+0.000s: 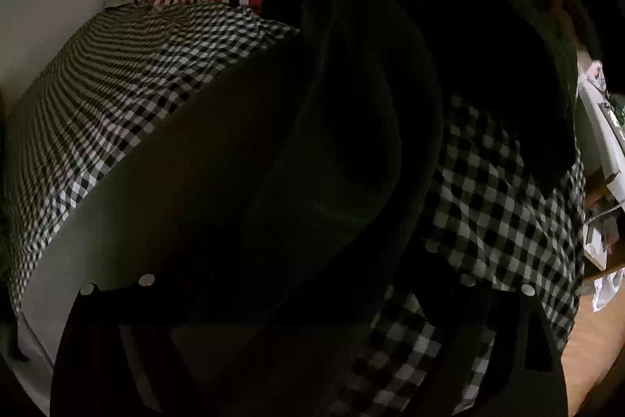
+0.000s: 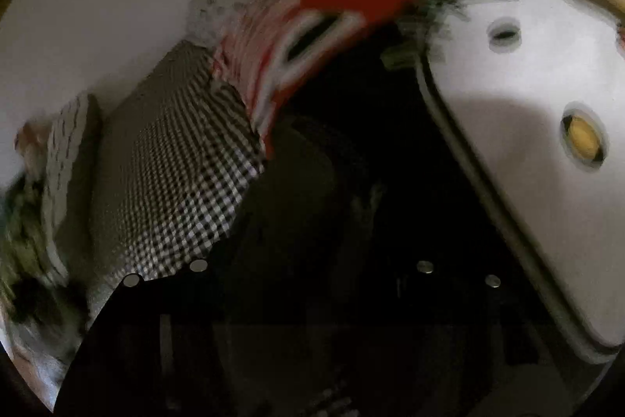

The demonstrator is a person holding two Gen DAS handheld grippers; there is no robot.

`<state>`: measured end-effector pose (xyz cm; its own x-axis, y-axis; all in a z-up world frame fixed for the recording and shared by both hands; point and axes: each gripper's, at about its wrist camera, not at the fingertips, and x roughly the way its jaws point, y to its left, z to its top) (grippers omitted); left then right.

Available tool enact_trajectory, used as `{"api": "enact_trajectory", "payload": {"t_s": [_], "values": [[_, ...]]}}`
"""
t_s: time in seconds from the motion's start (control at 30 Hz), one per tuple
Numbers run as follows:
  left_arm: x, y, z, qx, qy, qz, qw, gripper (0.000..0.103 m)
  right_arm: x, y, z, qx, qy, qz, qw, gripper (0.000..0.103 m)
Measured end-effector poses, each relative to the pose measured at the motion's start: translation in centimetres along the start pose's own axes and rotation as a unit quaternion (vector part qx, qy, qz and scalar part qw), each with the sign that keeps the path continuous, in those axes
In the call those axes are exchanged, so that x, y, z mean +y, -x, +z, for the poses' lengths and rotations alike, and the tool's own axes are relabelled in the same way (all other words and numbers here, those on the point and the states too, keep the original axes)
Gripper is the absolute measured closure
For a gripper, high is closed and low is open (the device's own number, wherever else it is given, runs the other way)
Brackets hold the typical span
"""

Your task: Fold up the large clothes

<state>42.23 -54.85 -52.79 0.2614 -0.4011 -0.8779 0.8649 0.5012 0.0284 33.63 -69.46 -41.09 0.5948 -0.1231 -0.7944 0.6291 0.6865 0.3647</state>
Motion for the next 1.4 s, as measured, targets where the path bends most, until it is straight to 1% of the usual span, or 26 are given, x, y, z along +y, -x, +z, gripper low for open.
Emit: {"api": "enact_trajectory", "payload": {"t_s": [0.1,0.17,0.2,0.23,0.3,0.4,0.5,0.6,0.63,0.73,0.8,0.87,0.9,0.97,1.0,1.03,1.07,1.1,1.13,1.17,1.2,1.23,1.27,1.3,1.33,1.4], "values": [[0.0,0.6,0.2,-0.010,0.009,0.008,0.9999,0.023,-0.4,-0.5,0.1,0.003,-0.008,-0.004,1.000,0.046],[-0.3,1.1,0.1,-0.023,0.012,0.017,0.9995,0.023,-0.2,-0.6,0.0,0.004,-0.004,-0.005,1.000,0.045],[-0.5,1.3,0.1,-0.027,0.011,0.020,0.9994,0.023,0.0,-0.6,-0.1,0.005,0.005,-0.010,1.000,0.047],[-0.9,1.5,0.0,-0.032,0.008,0.027,0.9991,0.023,0.0,-0.9,0.0,0.005,0.007,-0.005,1.000,0.062],[-1.5,1.3,-0.3,-0.029,0.002,0.038,0.9989,0.023,-0.7,-1.3,-0.2,0.008,-0.008,0.021,1.000,0.082],[-2.3,0.9,-0.6,-0.023,-0.009,0.056,0.9981,0.023,-1.4,-0.9,0.0,-0.015,-0.030,0.074,0.997,0.085],[-2.2,0.8,-0.4,-0.021,0.000,0.068,0.9975,0.014,-1.7,1.0,0.0,-0.053,-0.048,0.132,0.989,0.086],[-1.9,0.8,-0.4,-0.018,0.009,0.062,0.9979,0.014,-1.8,2.3,0.1,-0.065,-0.061,0.151,0.985,0.087],[-2.0,1.0,-0.4,-0.015,0.005,0.070,0.9974,0.014,-1.9,2.6,0.1,-0.070,-0.065,0.154,0.983,0.092],[-2.6,1.8,-0.5,-0.016,-0.014,0.097,0.9951,0.014,-1.4,4.5,0.3,-0.088,-0.061,0.173,0.979,0.094],[-2.5,2.4,-1.1,-0.018,-0.009,0.103,0.9945,0.014,-0.6,5.4,0.5,-0.095,-0.051,0.179,0.978,0.094],[-1.5,2.7,-1.8,-0.012,0.019,0.098,0.9950,0.017,0.3,5.5,0.8,-0.085,-0.037,0.170,0.981,0.094],[-0.9,2.5,-2.4,0.006,0.030,0.088,0.9956,0.023,0.8,4.9,0.9,-0.062,-0.026,0.145,0.987,0.093],[-0.8,2.9,-2.7,0.002,0.025,0.089,0.9957,0.025,1.2,4.1,0.3,-0.033,-0.020,0.103,0.994,0.085],[-0.9,3.0,-2.6,0.004,0.019,0.088,0.9960,0.031,0.8,3.7,-0.2,-0.020,-0.022,0.094,0.995,0.056],[-1.0,3.2,-2.5,0.006,0.017,0.082,0.9965,0.042,0.0,3.1,-0.9,-0.011,-0.032,0.077,0.996,0.025],[-1.1,3.4,-2.4,0.007,0.019,0.082,0.9965,0.050,-0.9,2.6,-1.5,-0.007,-0.045,0.062,0.997,0.021],[-1.2,3.5,-2.3,0.008,0.019,0.083,0.9964,0.064,-1.5,2.1,-1.8,-0.003,-0.046,0.056,0.997,0.024],[-1.0,3.8,-2.1,0.008,0.024,0.079,0.9966,0.071,-1.7,1.8,-2.0,-0.005,-0.039,0.048,0.998,0.027],[-0.8,3.9,-2.0,0.009,0.030,0.075,0.9967,0.073,-1.9,1.5,-2.0,-0.007,-0.033,0.046,0.998,0.027],[-0.3,4.2,-1.9,0.013,0.041,0.066,0.9968,0.078,-1.9,1.3,-1.9,-0.007,-0.029,0.053,0.998,0.030],[0.0,4.2,-1.7,0.015,0.044,0.065,0.9968,0.083,-1.5,1.0,-1.6,-0.006,-0.013,0.052,0.999,0.044],[0.3,4.3,-1.6,0.017,0.047,0.062,0.9968,0.085,-0.8,0.4,-1.3,0.007,0.014,0.037,0.999,0.052],[0.3,4.3,-1.6,0.020,0.048,0.059,0.9969,0.087,-0.1,0.0,-1.0,0.018,0.041,0.022,0.999,0.070],[0.4,4.4,-1.4,0.021,0.049,0.057,0.9970,0.088,1.1,-0.1,-1.0,0.012,0.085,0.002,0.996,0.076],[0.7,4.9,-1.1,0.018,0.056,0.056,0.9967,0.088,2.9,0.1,-1.1,-0.008,0.141,-0.013,0.990,0.081]]}}
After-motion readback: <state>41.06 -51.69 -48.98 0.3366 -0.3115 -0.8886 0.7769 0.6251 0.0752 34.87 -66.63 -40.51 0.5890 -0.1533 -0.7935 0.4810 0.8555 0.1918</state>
